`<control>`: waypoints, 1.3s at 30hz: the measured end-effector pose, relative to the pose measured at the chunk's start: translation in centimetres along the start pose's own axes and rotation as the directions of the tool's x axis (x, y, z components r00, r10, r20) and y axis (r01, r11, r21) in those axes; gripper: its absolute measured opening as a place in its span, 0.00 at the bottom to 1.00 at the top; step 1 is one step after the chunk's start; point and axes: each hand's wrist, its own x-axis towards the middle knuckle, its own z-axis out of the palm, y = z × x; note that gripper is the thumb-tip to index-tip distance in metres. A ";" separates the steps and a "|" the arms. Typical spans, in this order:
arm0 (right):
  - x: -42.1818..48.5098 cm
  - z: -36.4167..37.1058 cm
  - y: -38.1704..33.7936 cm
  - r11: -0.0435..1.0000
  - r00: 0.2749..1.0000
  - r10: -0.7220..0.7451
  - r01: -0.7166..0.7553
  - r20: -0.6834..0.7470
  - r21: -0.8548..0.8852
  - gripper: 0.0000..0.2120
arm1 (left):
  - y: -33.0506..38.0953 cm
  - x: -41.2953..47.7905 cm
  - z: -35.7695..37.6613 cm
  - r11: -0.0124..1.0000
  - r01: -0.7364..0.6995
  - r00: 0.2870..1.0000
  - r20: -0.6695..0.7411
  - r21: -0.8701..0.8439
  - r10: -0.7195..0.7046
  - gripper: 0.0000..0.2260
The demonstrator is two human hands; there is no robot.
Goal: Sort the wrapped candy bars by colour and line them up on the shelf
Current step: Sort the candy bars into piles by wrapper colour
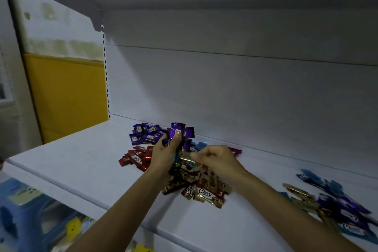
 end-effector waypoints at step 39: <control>10.2 2.8 -1.6 0.997 0.999 -0.033 0.031 0.032 0.070 0.06 | 0.7 4.4 -5.5 0.999 -0.010 0.988 0.153 0.037 0.004 0.19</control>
